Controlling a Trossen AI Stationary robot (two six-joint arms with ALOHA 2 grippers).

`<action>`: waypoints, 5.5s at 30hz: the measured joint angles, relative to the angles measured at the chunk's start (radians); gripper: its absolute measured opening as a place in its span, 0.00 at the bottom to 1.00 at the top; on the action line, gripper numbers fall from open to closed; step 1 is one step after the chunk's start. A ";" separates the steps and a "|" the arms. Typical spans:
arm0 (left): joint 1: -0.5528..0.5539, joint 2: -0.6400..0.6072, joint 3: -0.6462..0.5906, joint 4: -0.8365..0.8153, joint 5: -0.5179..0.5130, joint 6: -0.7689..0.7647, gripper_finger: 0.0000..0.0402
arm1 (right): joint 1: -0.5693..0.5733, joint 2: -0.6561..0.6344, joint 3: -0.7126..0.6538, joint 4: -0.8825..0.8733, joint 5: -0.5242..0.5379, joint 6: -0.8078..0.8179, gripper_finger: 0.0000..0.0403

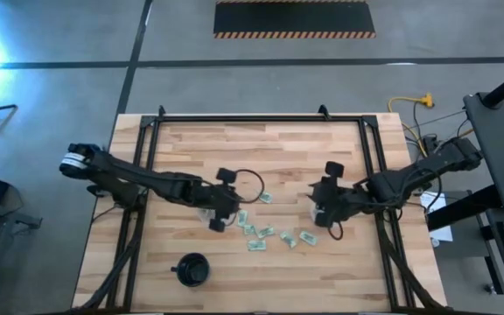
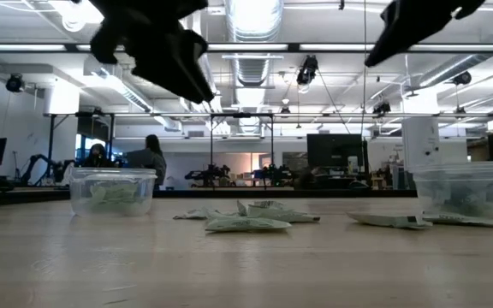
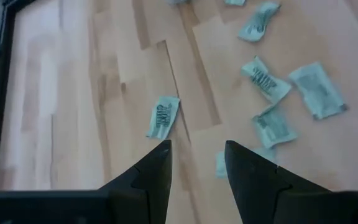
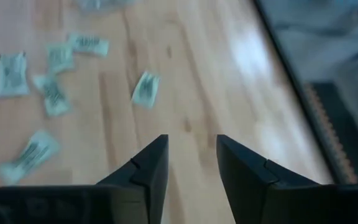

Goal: Pick and place Stevia / Truvia into bins
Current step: Put the stevia packet into the oval transparent container

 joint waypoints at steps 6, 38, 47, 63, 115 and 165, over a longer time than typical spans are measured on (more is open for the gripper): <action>0.070 0.130 0.088 0.019 0.085 0.128 0.33 | -0.001 -0.001 -0.048 0.172 0.089 -0.137 0.28; 0.317 0.580 0.499 -0.230 0.362 0.354 0.38 | -0.001 -0.284 -0.285 0.262 0.230 -0.139 0.48; 0.325 0.597 0.496 -0.198 0.357 0.350 0.49 | -0.001 -0.289 -0.287 0.264 0.229 -0.156 0.48; 0.324 0.653 0.496 -0.208 0.351 0.272 0.50 | -0.001 -0.289 -0.287 0.269 0.229 -0.161 0.48; 0.313 0.576 0.483 -0.262 0.366 0.222 0.46 | -0.001 -0.288 -0.287 0.259 0.222 -0.167 0.48; 0.306 0.608 0.427 -0.226 0.367 0.166 0.27 | -0.001 -0.288 -0.287 0.278 0.220 -0.183 0.42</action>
